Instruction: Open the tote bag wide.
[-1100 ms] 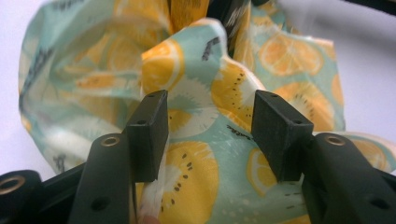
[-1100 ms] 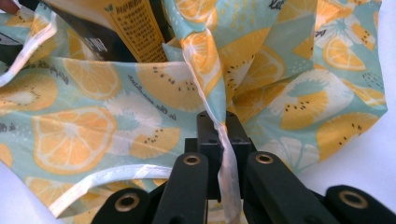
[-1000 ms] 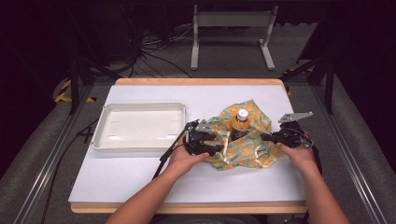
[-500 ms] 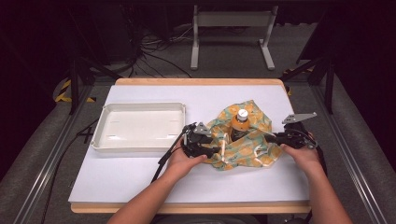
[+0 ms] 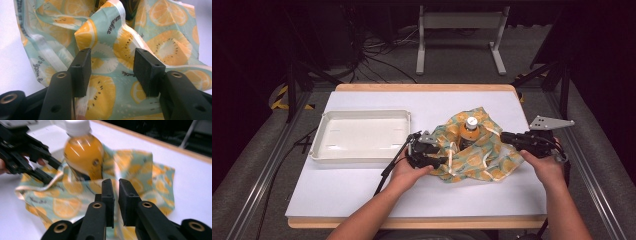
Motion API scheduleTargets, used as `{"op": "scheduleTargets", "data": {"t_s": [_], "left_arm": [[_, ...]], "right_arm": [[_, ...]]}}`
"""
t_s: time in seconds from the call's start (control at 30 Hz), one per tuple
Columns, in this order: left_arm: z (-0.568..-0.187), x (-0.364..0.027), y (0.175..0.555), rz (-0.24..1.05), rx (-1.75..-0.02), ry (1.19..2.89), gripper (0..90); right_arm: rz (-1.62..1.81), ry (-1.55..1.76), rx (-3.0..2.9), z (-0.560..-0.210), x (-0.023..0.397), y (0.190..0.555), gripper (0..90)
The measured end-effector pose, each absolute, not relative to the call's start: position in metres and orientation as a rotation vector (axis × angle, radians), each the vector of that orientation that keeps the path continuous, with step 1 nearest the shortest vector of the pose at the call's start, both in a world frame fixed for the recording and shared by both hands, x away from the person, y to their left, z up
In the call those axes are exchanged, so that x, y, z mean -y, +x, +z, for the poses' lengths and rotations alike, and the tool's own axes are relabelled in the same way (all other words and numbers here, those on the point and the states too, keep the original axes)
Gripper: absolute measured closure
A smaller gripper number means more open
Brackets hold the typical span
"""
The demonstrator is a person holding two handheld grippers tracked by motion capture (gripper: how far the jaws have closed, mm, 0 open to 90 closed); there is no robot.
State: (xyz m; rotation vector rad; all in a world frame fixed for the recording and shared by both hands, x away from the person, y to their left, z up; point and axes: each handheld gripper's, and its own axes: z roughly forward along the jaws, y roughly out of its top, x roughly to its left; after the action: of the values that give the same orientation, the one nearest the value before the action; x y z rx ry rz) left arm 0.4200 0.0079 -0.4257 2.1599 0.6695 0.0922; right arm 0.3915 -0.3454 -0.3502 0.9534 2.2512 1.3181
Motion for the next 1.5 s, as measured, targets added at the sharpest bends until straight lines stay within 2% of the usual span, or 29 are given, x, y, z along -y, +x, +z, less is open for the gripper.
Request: {"op": "scheduleTargets", "data": {"t_s": [0.27, 0.63, 1.07, 1.3, 1.4, 1.5], "left_arm": [[-0.425, -0.006, 0.421, 0.089, -0.667, 2.158, 49.7], [-0.423, -0.006, 0.42, 0.076, -0.663, 2.149, 50.0], [-0.423, -0.006, 0.42, 0.058, -0.656, 2.142, 50.3], [-0.425, -0.006, 0.422, 0.053, -0.661, 2.144, 49.9], [-0.425, -0.006, 0.422, 0.052, -0.662, 2.146, 49.5], [-0.426, -0.006, 0.423, 0.05, -0.664, 2.146, 49.1]], "right_arm": [[1.367, 0.835, -2.23, -0.337, 0.318, 0.39, 87.9], [1.273, 0.949, -2.316, -0.359, 0.295, 0.427, 90.0], [1.171, 1.006, -2.352, -0.379, 0.294, 0.433, 89.0], [1.095, 1.005, -2.426, -0.395, 0.293, 0.43, 80.5], [1.059, 1.004, -2.446, -0.4, 0.293, 0.428, 72.3], [1.016, 0.994, -2.436, -0.404, 0.294, 0.425, 59.9]]}}
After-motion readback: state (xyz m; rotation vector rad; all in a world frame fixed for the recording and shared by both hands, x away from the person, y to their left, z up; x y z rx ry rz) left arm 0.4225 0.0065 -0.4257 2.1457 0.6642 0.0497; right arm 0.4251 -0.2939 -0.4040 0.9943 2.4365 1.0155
